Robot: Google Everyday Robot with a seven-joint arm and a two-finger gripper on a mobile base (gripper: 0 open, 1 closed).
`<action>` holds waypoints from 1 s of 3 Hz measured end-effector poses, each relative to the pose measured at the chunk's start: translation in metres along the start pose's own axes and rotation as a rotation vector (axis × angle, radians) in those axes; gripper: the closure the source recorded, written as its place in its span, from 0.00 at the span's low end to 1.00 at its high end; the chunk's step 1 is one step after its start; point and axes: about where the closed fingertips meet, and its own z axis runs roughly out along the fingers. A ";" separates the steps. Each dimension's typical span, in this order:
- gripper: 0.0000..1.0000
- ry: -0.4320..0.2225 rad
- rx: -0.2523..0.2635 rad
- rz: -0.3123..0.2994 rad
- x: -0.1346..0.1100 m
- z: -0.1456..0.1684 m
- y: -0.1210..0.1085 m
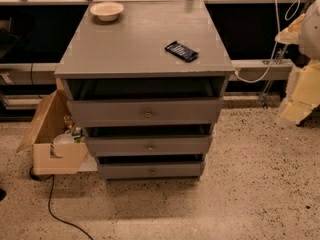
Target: Open bottom drawer
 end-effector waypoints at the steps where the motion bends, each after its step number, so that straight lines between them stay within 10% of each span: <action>1: 0.00 -0.007 0.000 0.001 0.000 0.000 0.000; 3: 0.00 -0.114 -0.113 0.038 0.001 0.107 0.032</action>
Offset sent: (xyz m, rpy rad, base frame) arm 0.0167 0.0181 -0.1474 0.2892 0.1406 0.0324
